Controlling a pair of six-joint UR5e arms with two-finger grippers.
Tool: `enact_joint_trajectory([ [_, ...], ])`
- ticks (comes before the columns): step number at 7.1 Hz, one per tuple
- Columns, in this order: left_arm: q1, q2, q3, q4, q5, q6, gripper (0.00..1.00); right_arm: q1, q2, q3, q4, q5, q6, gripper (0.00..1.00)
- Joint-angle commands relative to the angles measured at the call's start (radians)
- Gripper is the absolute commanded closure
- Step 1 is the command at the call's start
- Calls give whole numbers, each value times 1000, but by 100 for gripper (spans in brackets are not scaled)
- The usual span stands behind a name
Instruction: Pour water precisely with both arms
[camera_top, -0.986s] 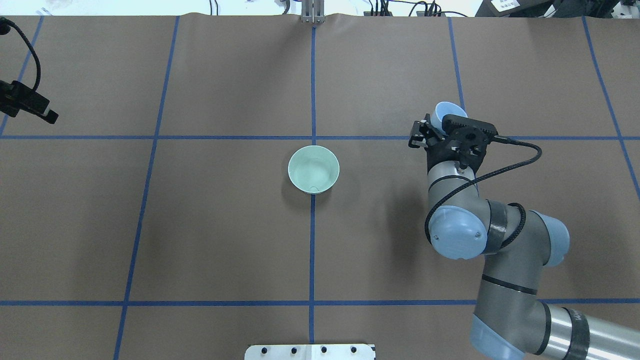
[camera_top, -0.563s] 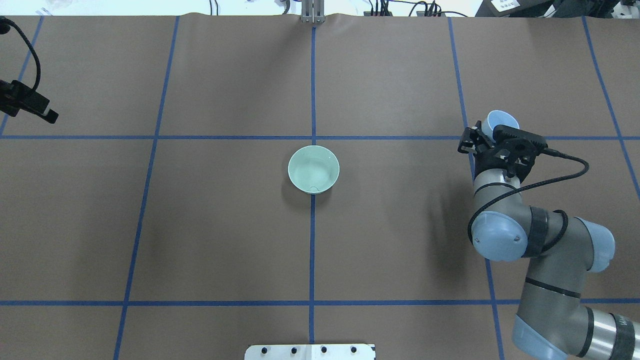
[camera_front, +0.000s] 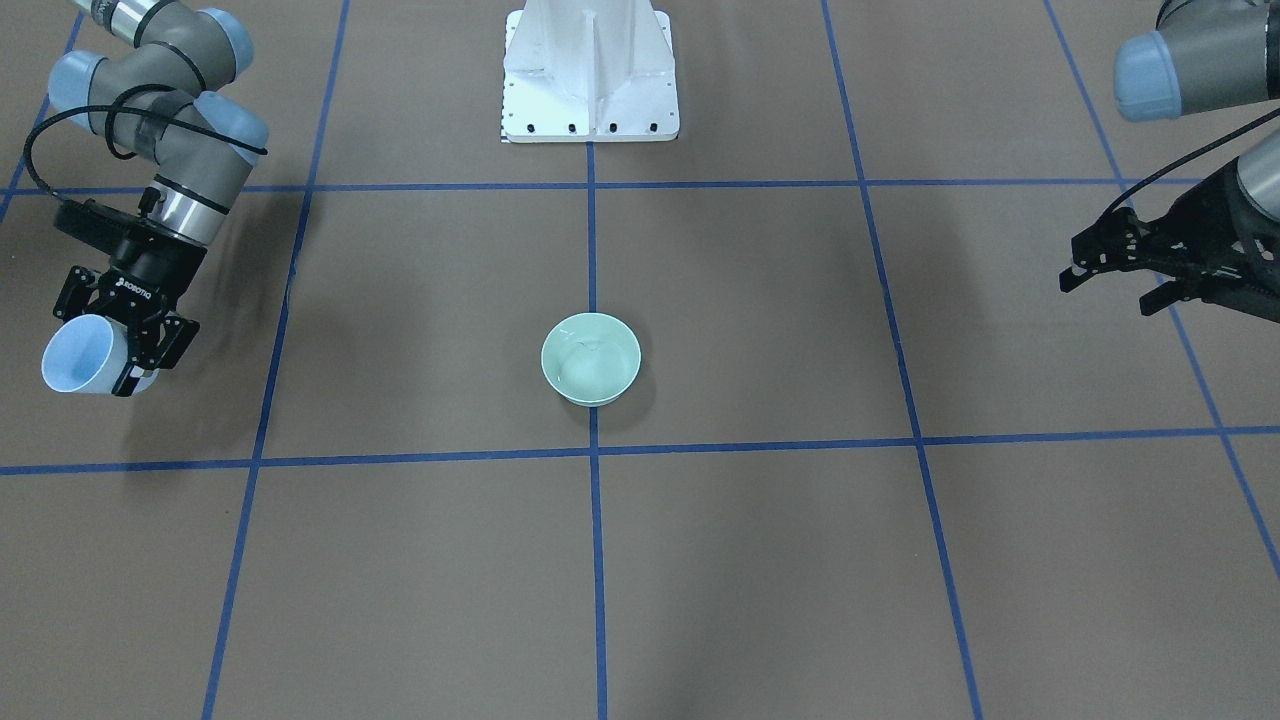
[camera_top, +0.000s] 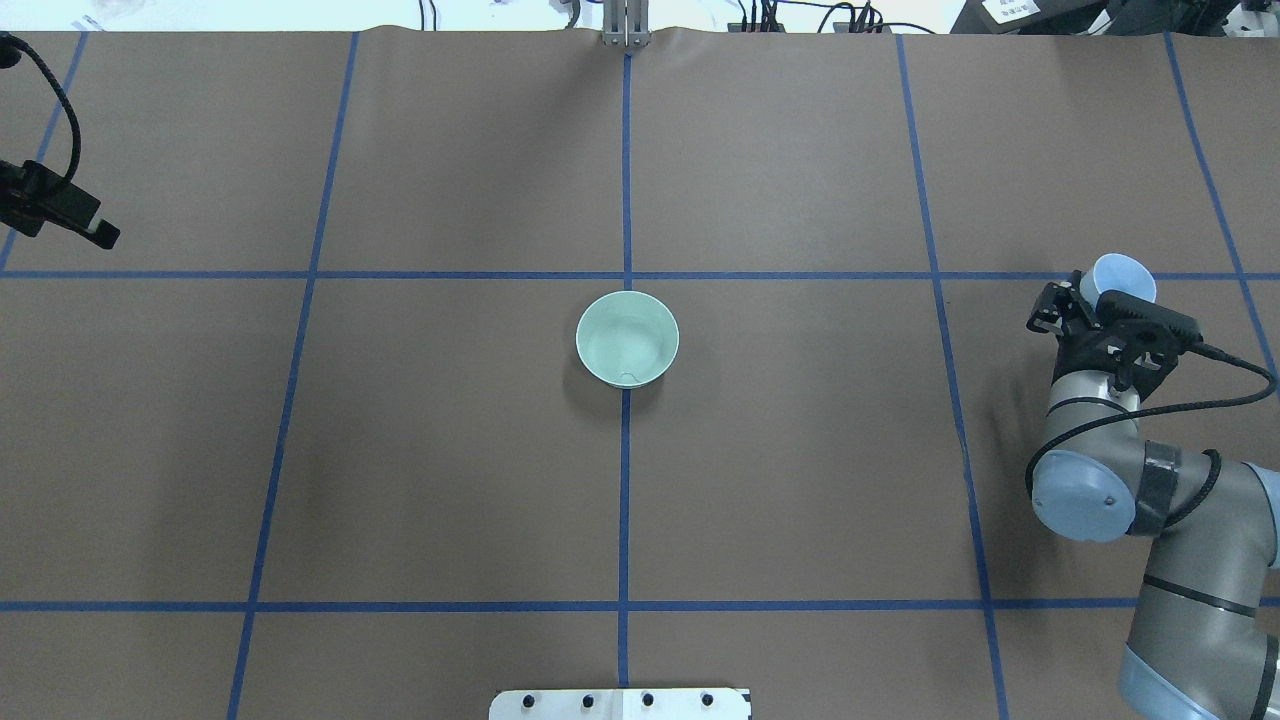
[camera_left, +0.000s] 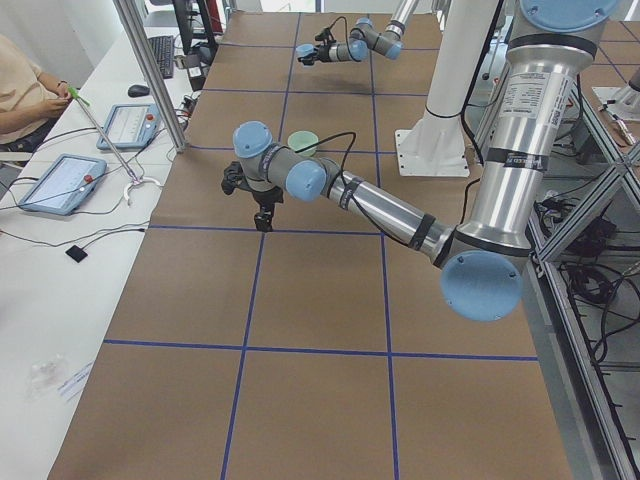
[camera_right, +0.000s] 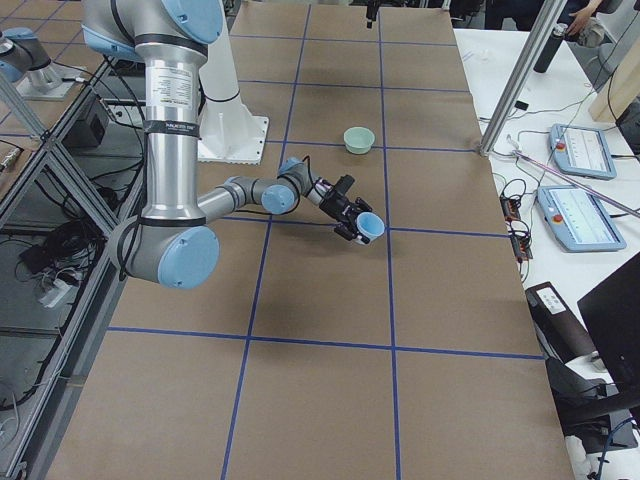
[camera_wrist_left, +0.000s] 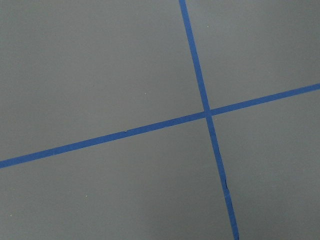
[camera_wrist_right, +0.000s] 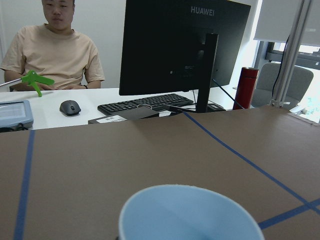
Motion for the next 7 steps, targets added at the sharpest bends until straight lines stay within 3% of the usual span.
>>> enact_joint_trajectory([
  [1, -1, 1, -2, 1, -7, 0, 0, 0, -2, -107, 6, -33, 72, 99],
  [3, -1, -1, -2, 1, -7, 0, 0, -1, 0, -110, 5, -47, 89, 1],
  [7, 1, -1, 7, -1, -5, 2, 0, -4, 6, -111, 3, -47, 87, 0],
])
